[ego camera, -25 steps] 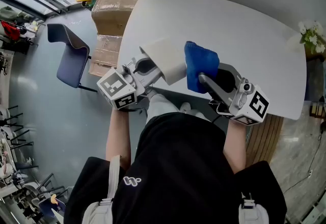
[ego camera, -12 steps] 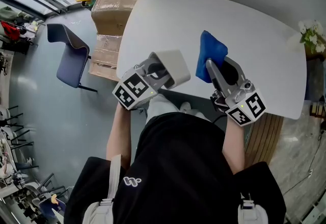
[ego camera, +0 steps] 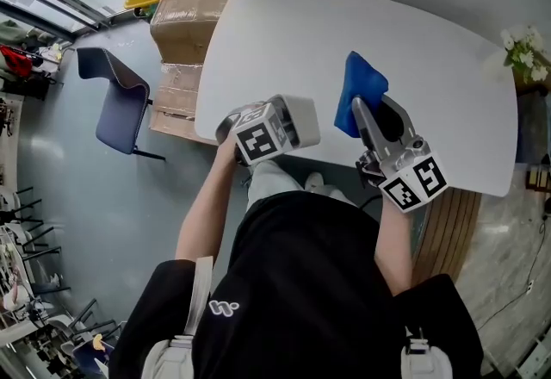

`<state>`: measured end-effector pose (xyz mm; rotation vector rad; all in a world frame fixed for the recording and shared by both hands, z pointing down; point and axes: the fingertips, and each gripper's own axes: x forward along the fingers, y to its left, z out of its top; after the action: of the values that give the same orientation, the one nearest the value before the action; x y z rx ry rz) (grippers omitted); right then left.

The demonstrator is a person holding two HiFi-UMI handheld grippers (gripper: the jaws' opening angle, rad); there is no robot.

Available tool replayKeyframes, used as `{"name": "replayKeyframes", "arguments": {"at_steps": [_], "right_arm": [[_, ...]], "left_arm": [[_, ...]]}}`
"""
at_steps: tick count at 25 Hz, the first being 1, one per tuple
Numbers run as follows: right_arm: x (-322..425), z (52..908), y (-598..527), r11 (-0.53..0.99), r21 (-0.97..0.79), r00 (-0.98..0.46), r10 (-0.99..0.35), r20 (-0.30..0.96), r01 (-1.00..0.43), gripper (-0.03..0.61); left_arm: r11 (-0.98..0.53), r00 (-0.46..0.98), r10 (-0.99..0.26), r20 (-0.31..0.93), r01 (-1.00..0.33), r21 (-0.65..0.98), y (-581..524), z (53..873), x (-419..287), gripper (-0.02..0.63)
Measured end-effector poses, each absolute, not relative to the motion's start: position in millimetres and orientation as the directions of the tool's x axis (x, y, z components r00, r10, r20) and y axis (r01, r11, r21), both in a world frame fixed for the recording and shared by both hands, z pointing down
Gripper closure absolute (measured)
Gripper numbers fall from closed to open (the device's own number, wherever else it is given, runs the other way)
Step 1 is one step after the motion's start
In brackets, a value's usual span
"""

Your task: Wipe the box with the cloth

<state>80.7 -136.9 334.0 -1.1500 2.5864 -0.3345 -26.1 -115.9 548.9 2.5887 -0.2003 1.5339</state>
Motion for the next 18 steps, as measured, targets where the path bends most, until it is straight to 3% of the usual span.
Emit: {"name": "replayKeyframes", "arguments": {"at_steps": [7, 18], "right_arm": [[94, 339, -135, 0.622, -0.341, -0.61, -0.777, -0.157, -0.705, 0.522], [106, 343, -133, 0.592, -0.351, -0.581, -0.8, -0.148, -0.726, 0.522]], "left_arm": [[-0.995, 0.307, 0.023, 0.951, -0.09, 0.053, -120, 592, -20, 0.56], [-1.0, 0.154, -0.024, 0.988, -0.007, -0.024, -139, 616, -8, 0.558]]}}
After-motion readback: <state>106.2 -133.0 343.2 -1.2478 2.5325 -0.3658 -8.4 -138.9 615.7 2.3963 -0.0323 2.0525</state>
